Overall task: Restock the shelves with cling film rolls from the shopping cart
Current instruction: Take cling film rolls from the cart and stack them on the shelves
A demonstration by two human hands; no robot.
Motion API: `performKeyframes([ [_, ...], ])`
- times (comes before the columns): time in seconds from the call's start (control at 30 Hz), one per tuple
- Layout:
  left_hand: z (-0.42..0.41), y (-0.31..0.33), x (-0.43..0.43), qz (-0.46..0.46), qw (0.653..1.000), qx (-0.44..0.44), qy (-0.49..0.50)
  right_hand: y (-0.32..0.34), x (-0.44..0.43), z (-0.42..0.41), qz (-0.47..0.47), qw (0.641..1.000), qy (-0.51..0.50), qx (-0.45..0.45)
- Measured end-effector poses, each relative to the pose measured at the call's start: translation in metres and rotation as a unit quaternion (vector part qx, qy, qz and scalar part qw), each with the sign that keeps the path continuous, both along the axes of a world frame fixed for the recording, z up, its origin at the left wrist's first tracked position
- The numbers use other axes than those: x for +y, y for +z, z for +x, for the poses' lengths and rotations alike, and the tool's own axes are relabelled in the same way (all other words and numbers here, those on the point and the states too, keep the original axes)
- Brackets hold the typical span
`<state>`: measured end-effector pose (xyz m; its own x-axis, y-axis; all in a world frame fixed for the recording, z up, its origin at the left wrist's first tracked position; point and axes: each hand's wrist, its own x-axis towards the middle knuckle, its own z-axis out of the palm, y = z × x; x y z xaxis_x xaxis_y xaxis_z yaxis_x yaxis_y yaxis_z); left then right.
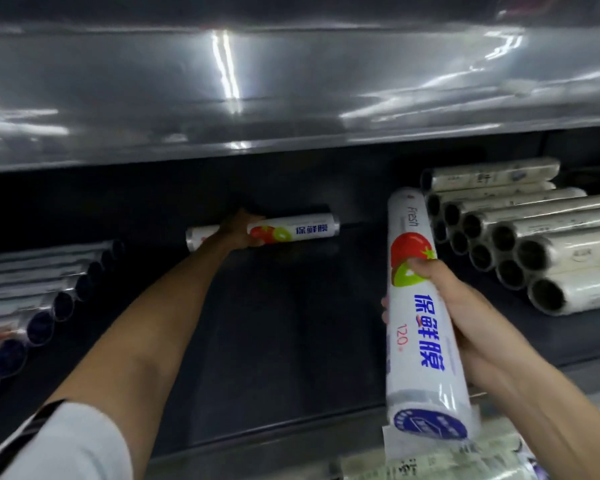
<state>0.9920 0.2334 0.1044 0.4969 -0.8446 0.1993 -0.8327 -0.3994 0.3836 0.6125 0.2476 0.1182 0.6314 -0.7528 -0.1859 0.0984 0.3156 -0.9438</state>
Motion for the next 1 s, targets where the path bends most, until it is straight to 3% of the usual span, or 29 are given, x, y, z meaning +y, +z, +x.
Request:
performKeyframes([
  [0.23, 0.011, -0.007, -0.013, -0.079, 0.997, 0.025, 0.009, -0.001, -0.006, 0.003, -0.004, 1.000, -0.013, -0.022],
  [0.37, 0.010, -0.010, -0.015, -0.070, 0.997, 0.020, 0.039, -0.003, -0.007, 0.003, 0.014, 1.000, -0.013, -0.019],
  [0.57, -0.026, 0.008, 0.003, 0.019, 0.987, -0.148, 0.051, 0.000, -0.008, -0.001, 0.018, 1.000, -0.005, -0.013],
  [0.8, -0.152, 0.035, 0.157, -0.084, 0.996, 0.005, -0.025, 0.015, -0.010, -0.001, -0.066, 0.991, 0.094, 0.070],
  [0.87, -0.187, 0.017, 0.219, -0.096, 0.994, -0.049, -0.024, 0.020, -0.014, 0.005, -0.094, 0.982, 0.129, 0.104],
  [1.0, -0.211, -0.033, 0.277, -0.090, 0.963, -0.252, 0.040, 0.036, -0.036, 0.034, -0.141, 0.945, 0.217, 0.200],
])
